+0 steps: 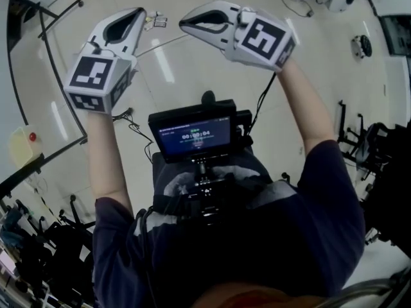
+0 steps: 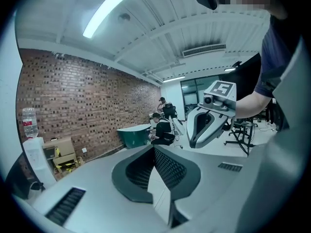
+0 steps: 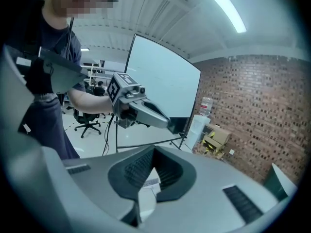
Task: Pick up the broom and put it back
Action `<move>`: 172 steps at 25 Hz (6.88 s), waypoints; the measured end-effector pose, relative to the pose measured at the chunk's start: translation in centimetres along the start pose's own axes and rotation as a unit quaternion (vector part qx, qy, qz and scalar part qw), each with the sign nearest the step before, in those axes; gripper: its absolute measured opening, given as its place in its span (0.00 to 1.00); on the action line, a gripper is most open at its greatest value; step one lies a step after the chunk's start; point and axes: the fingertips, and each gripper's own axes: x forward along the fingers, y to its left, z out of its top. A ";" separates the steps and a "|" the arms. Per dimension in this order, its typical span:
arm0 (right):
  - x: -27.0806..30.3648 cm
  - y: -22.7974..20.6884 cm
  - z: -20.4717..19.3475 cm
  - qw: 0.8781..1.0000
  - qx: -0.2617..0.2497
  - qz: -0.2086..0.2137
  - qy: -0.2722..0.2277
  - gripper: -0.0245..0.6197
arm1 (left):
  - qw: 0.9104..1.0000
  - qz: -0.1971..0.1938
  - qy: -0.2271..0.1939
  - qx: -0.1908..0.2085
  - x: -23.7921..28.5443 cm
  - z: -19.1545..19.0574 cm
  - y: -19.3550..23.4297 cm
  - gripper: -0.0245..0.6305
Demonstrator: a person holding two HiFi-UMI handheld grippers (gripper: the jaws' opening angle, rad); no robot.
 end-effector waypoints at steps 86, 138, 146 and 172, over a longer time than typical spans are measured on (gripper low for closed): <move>35.1 -19.8 -69.2 0.986 0.078 0.008 0.146 0.07 | 0.890 -0.252 0.350 0.151 53.7 -90.8 7.7 0.19; 36.2 -20.8 -71.3 0.976 0.166 -0.022 0.139 0.07 | 0.927 -0.168 0.329 0.060 51.8 -86.5 12.3 0.16; 37.9 -17.1 -67.7 0.961 0.230 -0.020 0.151 0.07 | 0.935 -0.133 0.325 0.049 46.2 -82.4 12.0 0.16; 30.8 -19.9 -47.8 0.934 0.305 -0.121 0.139 0.07 | 0.942 -0.014 0.334 0.015 33.7 -61.7 18.4 0.15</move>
